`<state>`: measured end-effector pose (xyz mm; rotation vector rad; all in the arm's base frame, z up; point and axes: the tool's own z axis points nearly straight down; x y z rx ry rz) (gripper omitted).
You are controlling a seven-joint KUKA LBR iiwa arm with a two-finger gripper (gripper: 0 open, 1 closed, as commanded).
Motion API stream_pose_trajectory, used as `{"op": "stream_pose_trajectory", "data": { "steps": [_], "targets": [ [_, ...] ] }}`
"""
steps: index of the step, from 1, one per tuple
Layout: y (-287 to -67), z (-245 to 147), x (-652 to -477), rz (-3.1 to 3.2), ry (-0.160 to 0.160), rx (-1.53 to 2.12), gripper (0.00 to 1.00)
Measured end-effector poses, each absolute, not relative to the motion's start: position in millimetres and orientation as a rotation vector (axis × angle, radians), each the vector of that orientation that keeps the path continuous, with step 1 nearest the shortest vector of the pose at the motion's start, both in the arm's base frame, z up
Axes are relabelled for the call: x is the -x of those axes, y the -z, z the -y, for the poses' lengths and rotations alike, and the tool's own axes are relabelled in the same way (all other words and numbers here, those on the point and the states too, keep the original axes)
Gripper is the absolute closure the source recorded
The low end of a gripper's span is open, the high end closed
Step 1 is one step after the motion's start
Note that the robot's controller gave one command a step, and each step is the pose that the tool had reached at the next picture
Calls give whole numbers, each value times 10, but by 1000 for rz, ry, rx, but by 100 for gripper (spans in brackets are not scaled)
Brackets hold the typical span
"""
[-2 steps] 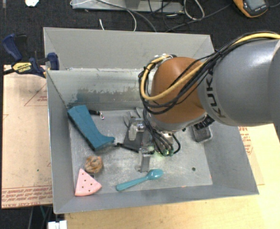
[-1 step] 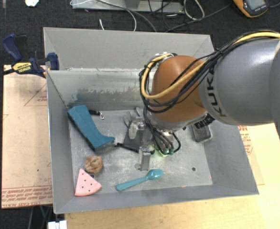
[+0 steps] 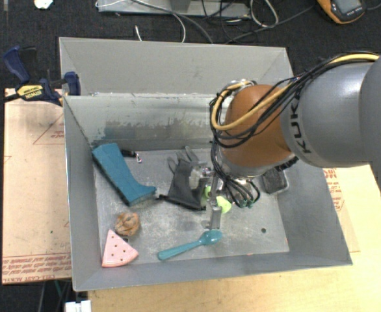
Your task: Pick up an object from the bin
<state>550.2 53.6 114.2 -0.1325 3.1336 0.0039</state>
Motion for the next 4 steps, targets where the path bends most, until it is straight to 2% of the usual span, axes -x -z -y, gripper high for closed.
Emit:
{"op": "stream_pose_trajectory", "data": {
  "steps": [1,2,3,4],
  "targets": [
    [-1150,-284,-5756,-3124,-12,-215,100],
    [-1149,-283,-5755,-3124,-12,-216,100],
    [-865,-440,-5942,-3125,-11,-37,100],
    [-770,-428,-5865,-3130,-14,-71,100]
  ]
}}
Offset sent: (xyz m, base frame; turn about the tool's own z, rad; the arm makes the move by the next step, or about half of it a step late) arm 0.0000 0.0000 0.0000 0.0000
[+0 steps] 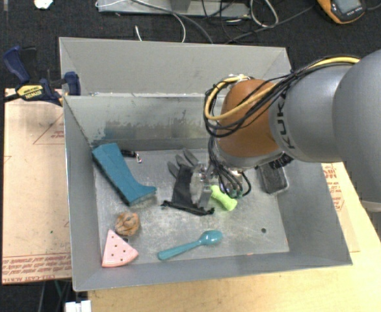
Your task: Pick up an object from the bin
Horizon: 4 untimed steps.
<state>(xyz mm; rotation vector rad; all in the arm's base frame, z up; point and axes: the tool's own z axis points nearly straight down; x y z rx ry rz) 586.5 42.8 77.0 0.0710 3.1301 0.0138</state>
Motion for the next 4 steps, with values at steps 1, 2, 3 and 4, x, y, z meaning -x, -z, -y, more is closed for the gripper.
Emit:
{"op": "stream_pose_trajectory", "data": {
  "steps": [1,2,3,4],
  "targets": [
    [-965,-509,-5938,-3112,-14,297,0],
    [-964,-508,-5937,-3112,-14,296,0],
    [-867,-369,-5946,-3124,-18,90,0],
    [-727,-369,-6135,-3088,-15,461,100]
  ]
}}
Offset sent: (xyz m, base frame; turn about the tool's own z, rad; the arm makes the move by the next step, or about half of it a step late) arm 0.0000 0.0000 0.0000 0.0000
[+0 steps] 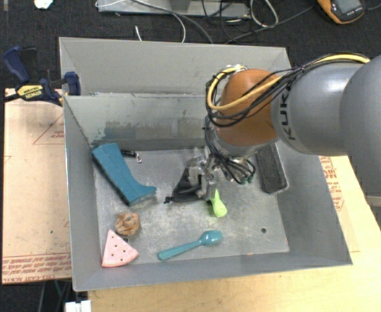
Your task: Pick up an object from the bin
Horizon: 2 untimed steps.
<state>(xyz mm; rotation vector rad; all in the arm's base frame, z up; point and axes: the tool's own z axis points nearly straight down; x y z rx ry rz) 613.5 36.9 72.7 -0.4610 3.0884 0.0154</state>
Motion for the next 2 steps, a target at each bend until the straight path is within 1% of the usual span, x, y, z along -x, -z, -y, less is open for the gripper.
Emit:
{"op": "stream_pose_trajectory", "data": {
  "steps": [1,2],
  "targets": [
    [-728,-369,-6135,-3088,-16,461,100],
    [-1309,-293,-6102,-3071,-16,582,100]
  ]
}}
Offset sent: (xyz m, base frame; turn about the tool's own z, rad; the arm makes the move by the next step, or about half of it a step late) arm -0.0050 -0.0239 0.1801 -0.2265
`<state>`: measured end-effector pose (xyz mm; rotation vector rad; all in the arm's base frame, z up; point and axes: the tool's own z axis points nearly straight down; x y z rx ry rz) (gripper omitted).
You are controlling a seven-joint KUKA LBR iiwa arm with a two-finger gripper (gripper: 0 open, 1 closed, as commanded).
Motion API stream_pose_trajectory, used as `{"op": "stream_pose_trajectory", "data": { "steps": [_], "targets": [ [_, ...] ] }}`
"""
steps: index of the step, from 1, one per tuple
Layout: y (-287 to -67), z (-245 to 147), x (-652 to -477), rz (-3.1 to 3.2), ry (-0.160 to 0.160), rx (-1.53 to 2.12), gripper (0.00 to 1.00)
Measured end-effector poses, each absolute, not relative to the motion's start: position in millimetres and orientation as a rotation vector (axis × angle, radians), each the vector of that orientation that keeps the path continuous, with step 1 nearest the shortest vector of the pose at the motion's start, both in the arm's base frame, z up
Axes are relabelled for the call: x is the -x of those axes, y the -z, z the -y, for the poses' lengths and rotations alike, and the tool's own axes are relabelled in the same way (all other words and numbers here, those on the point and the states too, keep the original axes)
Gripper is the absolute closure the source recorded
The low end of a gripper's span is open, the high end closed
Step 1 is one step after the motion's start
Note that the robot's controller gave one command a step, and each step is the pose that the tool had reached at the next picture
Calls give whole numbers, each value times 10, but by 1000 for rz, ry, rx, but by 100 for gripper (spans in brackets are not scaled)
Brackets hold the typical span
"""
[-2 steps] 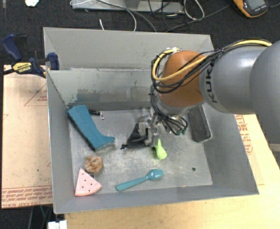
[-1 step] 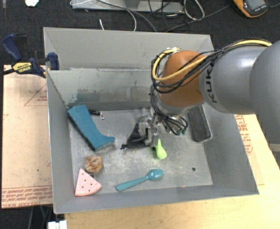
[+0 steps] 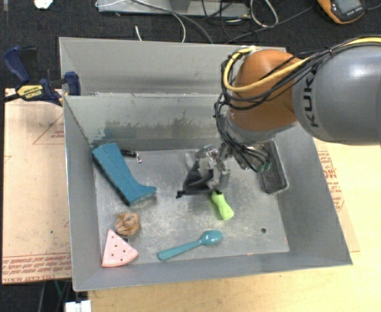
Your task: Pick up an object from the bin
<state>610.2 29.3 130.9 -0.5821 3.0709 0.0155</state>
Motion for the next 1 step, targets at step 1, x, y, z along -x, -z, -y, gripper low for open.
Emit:
{"op": "stream_pose_trajectory", "data": {
  "steps": [1],
  "targets": [
    [-2065,-185,-6050,-3025,-17,787,100]
  ]
}}
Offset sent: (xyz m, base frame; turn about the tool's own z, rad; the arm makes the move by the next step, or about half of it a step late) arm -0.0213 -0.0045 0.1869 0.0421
